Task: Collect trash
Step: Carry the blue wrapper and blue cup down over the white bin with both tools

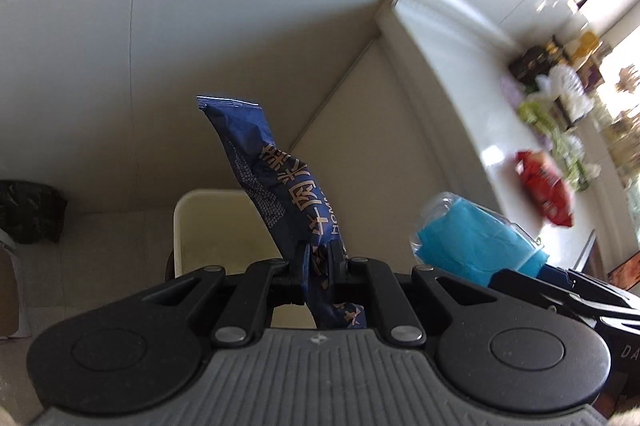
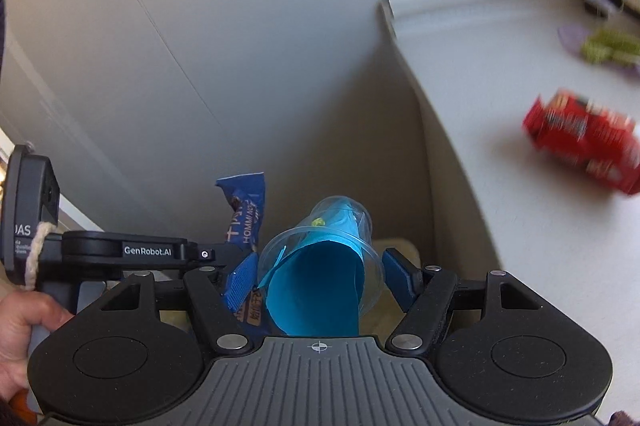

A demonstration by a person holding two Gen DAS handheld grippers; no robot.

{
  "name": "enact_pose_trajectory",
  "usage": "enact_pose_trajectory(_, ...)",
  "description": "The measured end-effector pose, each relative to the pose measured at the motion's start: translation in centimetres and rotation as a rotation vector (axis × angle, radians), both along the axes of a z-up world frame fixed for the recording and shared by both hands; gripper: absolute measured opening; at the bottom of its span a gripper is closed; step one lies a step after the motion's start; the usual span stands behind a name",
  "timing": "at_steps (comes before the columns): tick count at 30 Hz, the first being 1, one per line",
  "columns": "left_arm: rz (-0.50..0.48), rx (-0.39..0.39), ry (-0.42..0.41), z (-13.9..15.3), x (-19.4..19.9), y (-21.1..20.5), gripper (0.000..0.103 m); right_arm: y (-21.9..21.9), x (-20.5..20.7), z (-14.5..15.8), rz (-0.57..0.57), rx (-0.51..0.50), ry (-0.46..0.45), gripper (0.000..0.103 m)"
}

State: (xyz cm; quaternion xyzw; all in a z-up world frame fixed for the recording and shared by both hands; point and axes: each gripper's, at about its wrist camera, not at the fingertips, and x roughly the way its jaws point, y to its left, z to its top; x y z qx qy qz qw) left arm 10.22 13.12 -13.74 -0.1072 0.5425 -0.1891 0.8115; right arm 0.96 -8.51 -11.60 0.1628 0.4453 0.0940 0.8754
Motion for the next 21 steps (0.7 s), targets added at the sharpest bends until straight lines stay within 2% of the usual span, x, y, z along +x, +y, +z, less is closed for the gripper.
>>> enact_pose_trajectory(4,-0.039,0.056,0.042,-4.1,0.6,-0.4,0.007,1.1,1.3,-4.5,0.002,-0.02,0.084,0.069)
enact_pose_trajectory(7,-0.103,0.099,0.053,-7.2,1.1,-0.8,0.008,2.3,2.4,-7.9,0.027,-0.055,0.131,0.069)
enact_pose_trajectory(14,-0.213,0.201,0.122,-13.6,2.4,-1.2,0.008,3.5,4.7,-15.3,0.033,-0.06,0.251,0.069)
enact_pose_trajectory(21,-0.245,0.278,0.21,-18.7,3.5,-1.6,0.008,5.3,7.3,-20.3,0.055,-0.072,0.325,0.069)
